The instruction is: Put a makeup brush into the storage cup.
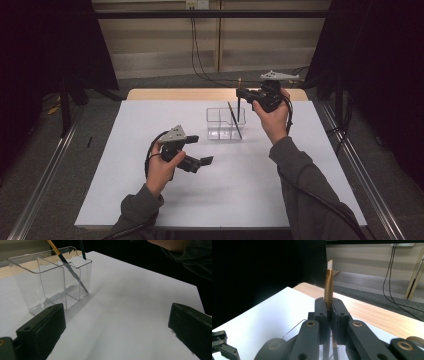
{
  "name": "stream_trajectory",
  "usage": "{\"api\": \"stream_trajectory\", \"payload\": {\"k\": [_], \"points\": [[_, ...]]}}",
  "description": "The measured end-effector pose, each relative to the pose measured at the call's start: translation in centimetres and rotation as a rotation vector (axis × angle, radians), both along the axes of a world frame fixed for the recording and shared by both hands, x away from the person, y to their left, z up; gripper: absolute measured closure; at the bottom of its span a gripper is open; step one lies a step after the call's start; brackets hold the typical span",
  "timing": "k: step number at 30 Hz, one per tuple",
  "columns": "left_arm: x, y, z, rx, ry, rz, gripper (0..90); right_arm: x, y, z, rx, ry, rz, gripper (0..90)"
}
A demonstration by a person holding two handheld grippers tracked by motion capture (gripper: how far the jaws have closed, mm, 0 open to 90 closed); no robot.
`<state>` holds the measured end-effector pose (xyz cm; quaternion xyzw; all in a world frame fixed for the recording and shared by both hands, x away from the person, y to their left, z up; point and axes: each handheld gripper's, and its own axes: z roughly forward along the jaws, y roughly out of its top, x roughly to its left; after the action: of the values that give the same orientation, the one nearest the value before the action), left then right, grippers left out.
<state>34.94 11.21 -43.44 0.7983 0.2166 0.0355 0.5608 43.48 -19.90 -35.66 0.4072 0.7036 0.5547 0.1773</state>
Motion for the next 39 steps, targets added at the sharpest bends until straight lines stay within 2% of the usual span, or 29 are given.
{"api": "stream_trajectory", "payload": {"k": [18, 34, 39], "points": [[0.0, 0.0, 0.0, 0.01, -0.001, -0.004, 1.0, 0.1, -0.1, -0.4, -0.005, 0.003, -0.004, 84.6], [0.0, 0.1, 0.0, 0.001, -0.002, -0.001, 1.0, 0.2, 0.2, -0.9, -0.017, 0.011, 0.005, 84.6], [0.0, 0.1, 0.0, 0.016, -0.004, -0.002, 1.0, 0.0, 0.3, -1.2, -0.012, 0.018, 0.006, 84.5]]}}
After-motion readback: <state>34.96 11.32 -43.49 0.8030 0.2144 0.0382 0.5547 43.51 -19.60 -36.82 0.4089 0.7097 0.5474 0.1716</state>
